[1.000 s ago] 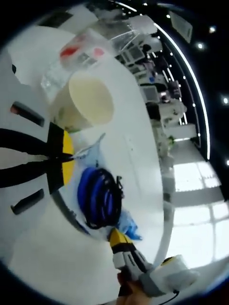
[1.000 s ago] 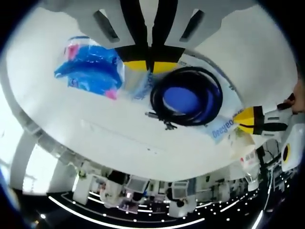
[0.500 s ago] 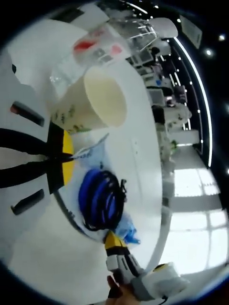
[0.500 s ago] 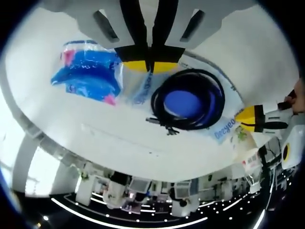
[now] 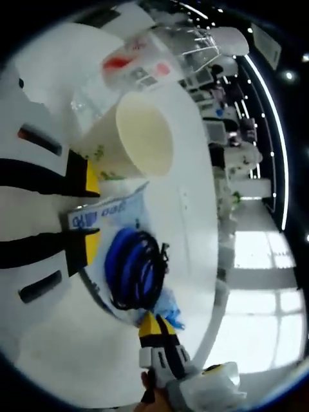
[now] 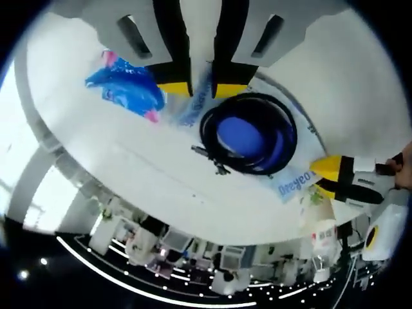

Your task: Arrange the tabletop items into an orderly group along one side of the table until the central work area is clear of visible clutter.

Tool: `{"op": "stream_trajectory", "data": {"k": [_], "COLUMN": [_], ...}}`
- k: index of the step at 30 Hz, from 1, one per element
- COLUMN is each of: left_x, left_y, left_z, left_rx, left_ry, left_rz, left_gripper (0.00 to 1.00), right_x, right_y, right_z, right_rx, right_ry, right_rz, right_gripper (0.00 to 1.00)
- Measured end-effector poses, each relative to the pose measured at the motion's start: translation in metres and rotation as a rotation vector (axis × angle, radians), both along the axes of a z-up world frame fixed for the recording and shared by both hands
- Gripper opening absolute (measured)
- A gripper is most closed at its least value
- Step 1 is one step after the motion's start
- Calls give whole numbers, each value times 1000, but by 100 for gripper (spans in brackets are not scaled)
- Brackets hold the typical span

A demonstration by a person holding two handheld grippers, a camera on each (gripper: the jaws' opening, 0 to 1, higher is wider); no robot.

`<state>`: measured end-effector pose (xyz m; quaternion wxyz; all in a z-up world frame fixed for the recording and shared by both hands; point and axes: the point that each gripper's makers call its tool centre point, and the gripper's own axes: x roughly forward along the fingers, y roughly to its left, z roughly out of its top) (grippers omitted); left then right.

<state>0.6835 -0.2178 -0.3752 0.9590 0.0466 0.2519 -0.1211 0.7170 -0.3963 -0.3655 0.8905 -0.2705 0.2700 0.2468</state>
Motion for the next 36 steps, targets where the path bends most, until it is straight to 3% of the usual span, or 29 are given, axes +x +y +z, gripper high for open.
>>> {"op": "stream_trajectory", "data": {"k": [3, 7, 11, 13, 17, 18, 21, 24, 26, 29, 36], "left_x": [-8, -19, -27, -30, -37, -42, -52, -63, -73, -81, -90], "left_y": [2, 3, 2, -1, -8, -10, -12, -13, -15, -16, -10], "left_z": [1, 6, 20, 30, 46, 51, 57, 66, 78, 85, 96], "left_rx": [-35, -21, -30, -37, -61, -93, -100, -119, -122, -123, -79], "left_ry": [38, 54, 30, 7, -23, -14, -5, 3, -12, -24, -64], "left_rz": [9, -52, -82, -94, -131, -127, -145, -153, -163, -162, -148], "left_gripper": [23, 31, 35, 40, 49, 52, 63, 65, 66, 74, 93], "right_x": [-3, -9, -9, -10, -13, -14, -21, -27, -31, -32, -27], "right_y": [-2, 3, 11, 18, 24, 26, 32, 35, 44, 54, 70], "right_z": [6, 17, 35, 41, 43, 43, 39, 37, 40, 43, 42], "right_rx": [0, 89, 136, 185, 202, 213, 259, 231, 268, 267, 260], "right_ry": [0, 16, -35, -29, -9, 5, 66, 83, 98, 80, 58], "right_rz": [1, 7, 36, 48, 67, 72, 74, 102, 131, 173, 206], "right_gripper": [19, 30, 46, 54, 61, 62, 70, 74, 77, 87, 83]}}
